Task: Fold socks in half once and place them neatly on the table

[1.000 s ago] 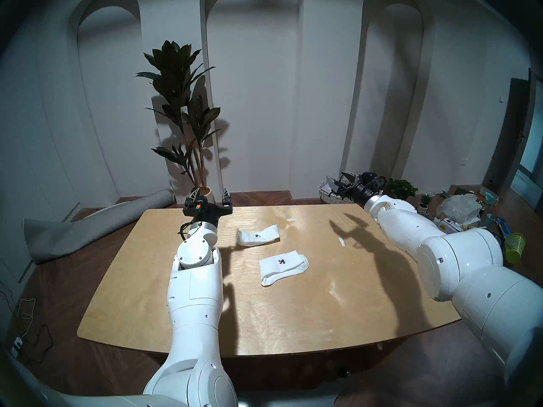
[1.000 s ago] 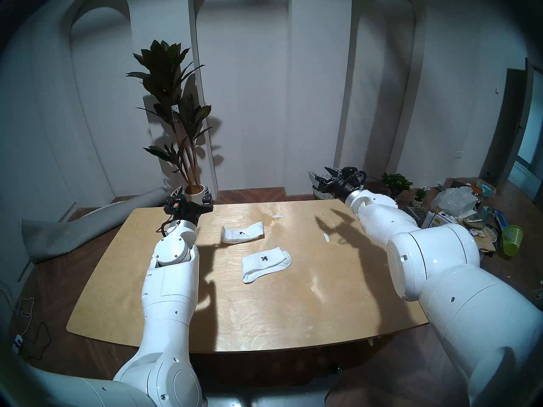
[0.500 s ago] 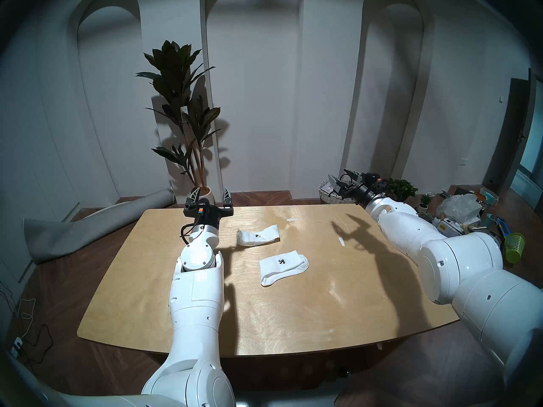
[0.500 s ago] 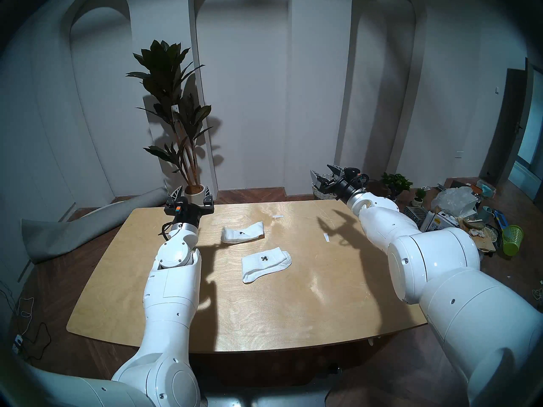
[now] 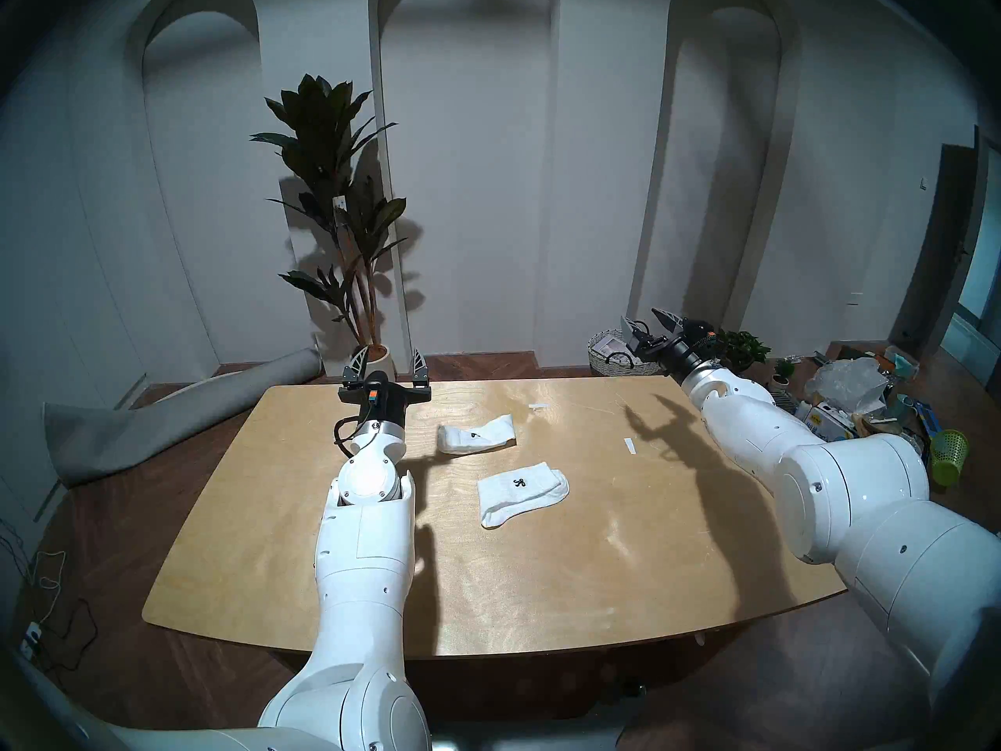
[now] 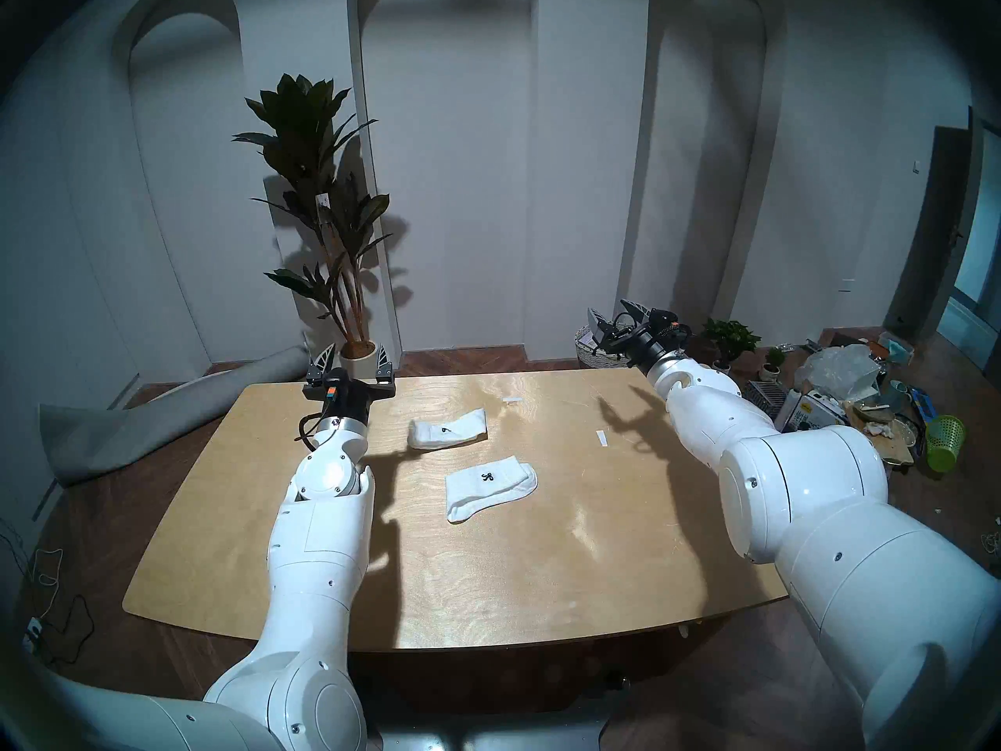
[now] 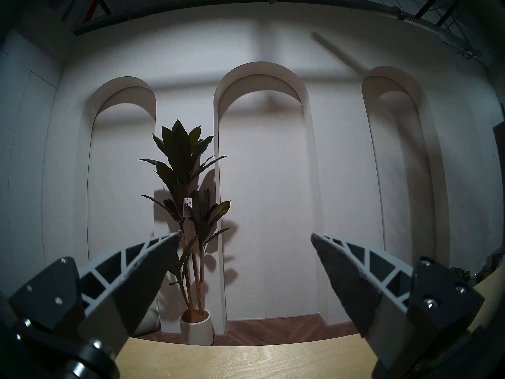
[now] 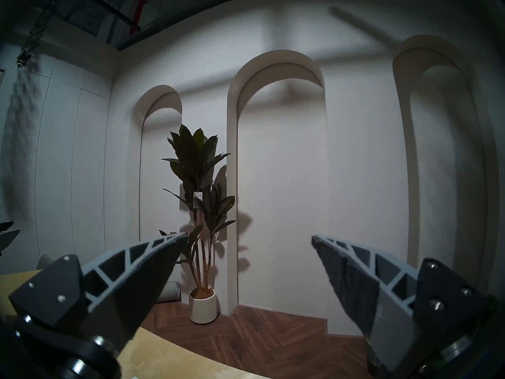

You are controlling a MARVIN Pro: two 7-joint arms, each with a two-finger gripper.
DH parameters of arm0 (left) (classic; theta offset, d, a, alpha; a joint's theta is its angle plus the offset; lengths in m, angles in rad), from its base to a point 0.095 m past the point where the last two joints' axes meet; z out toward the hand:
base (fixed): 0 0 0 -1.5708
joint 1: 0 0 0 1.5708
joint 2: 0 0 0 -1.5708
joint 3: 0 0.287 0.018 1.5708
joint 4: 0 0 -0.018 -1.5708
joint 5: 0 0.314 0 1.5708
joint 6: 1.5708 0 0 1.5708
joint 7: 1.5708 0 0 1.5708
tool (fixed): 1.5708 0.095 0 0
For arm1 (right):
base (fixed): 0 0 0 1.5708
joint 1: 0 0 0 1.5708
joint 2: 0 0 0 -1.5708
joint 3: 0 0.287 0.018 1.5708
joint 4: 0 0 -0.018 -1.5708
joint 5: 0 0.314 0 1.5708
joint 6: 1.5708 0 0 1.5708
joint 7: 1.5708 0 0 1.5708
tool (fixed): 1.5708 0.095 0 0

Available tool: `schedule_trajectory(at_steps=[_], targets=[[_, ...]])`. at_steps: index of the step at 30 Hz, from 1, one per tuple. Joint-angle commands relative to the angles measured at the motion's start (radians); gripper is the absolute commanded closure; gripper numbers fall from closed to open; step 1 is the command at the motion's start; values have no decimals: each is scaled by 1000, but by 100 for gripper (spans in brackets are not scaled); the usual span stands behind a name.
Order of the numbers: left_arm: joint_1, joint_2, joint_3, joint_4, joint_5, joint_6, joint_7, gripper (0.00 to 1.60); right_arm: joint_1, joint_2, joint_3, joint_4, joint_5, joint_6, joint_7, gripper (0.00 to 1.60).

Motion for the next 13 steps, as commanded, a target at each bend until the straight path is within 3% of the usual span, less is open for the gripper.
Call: schedule_trajectory(at_steps=[1,13], targets=[[-24,0,10,4,5,-52,13,0,9,-11,14,-16,12,-35,-15,0],[-29,7,17,29,17,-102,42,0,1,-23,30,-17,18,-74,-45,0]])
